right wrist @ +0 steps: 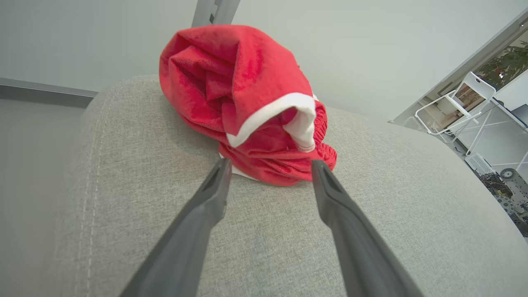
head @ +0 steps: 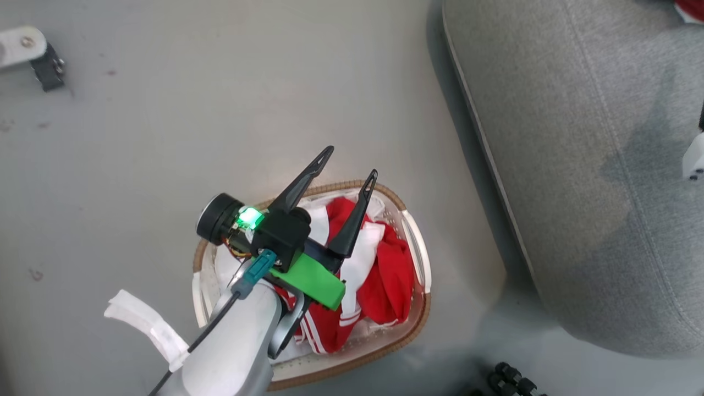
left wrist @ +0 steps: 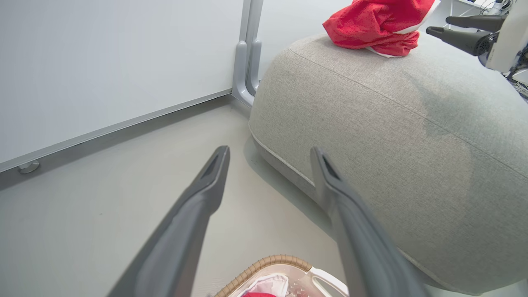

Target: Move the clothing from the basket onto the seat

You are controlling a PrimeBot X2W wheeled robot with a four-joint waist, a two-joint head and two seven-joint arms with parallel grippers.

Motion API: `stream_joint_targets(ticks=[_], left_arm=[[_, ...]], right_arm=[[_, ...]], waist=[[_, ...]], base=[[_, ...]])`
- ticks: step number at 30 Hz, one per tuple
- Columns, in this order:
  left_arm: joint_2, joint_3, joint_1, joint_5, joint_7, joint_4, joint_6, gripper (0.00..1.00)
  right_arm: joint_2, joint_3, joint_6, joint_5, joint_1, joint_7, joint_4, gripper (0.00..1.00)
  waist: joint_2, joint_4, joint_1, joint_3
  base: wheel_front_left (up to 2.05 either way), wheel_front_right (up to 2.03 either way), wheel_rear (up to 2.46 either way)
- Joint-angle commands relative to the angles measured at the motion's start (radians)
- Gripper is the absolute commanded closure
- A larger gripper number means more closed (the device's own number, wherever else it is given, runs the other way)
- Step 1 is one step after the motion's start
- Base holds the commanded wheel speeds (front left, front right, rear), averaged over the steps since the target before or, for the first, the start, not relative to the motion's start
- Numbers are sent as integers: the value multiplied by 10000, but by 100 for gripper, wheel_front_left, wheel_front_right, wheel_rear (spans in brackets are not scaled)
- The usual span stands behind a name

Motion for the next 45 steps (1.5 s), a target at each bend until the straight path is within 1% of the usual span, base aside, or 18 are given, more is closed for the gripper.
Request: stream_joint_targets(ticks=[1, 9, 15, 21, 27, 32, 37, 41, 45], left_arm=[[-46, 171, 228, -152, -5, 1, 2, 0], [-287, 1223, 978, -408, -7, -61, 84, 0], [-356, 1933, 1564, -453, -5, 47, 141, 0], [-419, 2664, 2169, -540, -5, 60, 193, 0], [-437, 3675, 2832, -624, -5, -71, 281, 0], [-452, 4390, 3355, -586, -5, -103, 356, 0], [-453, 4670, 3836, -933, -5, -12, 438, 0], [-452, 4596, 4187, -1080, -5, 38, 525, 0], [-451, 4527, 4398, -1133, -5, 99, 552, 0]], right_arm=[[6, 84, -10, 82, 303, -25, -40, 0], [-250, 543, -10, 154, 633, -25, -38, 0], [-107, 931, -12, 288, 731, -25, 7, 0], [319, 1372, -10, 645, 733, -25, 210, 0], [1145, 2026, -10, 1048, 943, -25, 266, 0], [1710, 2584, -12, 1467, 1538, -25, 107, 0], [1948, 3084, -10, 1958, 2389, -25, -117, 0], [1978, 3604, -10, 2936, 3037, -25, -314, 0], [1976, 3865, -10, 3511, 3582, -25, -565, 0]], waist=[[0, 265, 0, -963], [0, 860, 0, -2721], [0, 1335, 0, -3713], [0, 1700, 0, -4312], [0, 1862, 0, -4701], [0, 2033, 0, -5005], [0, 2091, 0, -5302], [0, 2112, 0, -5510], [0, 2111, 0, -5692]], base=[[0, 0, 0], [0, 0, 0], [0, 0, 0], [0, 0, 0], [0, 0, 0], [0, 0, 0], [0, 0, 0], [0, 0, 0], [0, 0, 0]])
